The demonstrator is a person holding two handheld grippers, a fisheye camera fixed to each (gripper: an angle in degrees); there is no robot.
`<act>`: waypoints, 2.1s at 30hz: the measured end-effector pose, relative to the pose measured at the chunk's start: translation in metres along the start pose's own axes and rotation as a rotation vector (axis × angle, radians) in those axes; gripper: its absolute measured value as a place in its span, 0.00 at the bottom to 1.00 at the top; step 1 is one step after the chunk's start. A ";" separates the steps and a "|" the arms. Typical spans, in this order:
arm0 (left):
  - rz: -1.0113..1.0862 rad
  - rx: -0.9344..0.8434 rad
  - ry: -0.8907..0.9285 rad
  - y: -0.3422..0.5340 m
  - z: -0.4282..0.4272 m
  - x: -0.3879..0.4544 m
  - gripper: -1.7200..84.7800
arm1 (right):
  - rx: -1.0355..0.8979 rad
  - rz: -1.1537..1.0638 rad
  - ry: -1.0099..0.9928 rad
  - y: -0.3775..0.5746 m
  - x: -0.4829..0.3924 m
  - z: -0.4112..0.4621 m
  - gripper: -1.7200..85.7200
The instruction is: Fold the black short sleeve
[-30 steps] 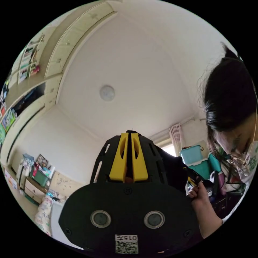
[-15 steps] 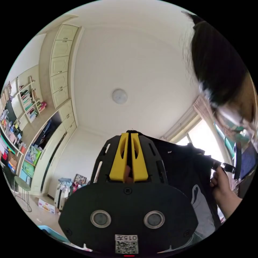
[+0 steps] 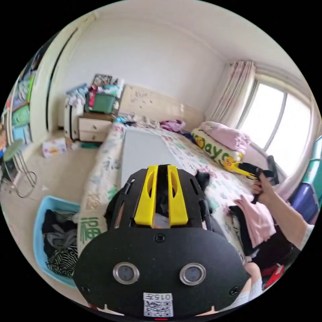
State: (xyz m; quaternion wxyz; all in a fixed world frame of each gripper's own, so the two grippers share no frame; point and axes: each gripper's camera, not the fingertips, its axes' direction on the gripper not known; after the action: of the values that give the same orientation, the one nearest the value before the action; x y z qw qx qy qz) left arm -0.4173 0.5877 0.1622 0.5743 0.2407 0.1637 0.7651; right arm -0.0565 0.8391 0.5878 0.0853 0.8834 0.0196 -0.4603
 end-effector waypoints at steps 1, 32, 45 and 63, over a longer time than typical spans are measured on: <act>0.008 -0.013 -0.028 0.005 -0.003 -0.009 0.09 | -0.035 -0.031 0.033 0.007 0.018 0.013 0.10; -0.471 -0.207 -0.046 -0.190 0.044 -0.094 0.05 | -0.201 0.158 0.141 -0.024 0.202 0.212 0.02; -0.323 -0.307 -0.020 -0.206 0.027 -0.081 0.17 | -0.161 0.327 0.446 -0.033 0.271 0.187 0.02; 0.412 -0.461 -0.355 -0.207 0.087 0.102 0.13 | -0.268 0.218 0.721 -0.031 0.268 0.170 0.01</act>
State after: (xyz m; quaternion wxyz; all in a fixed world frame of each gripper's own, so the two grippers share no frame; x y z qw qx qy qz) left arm -0.2264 0.7422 0.1442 0.4666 0.2617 -0.1677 0.8281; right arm -0.0436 0.8288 0.2696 0.2360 0.9662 0.0144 -0.1026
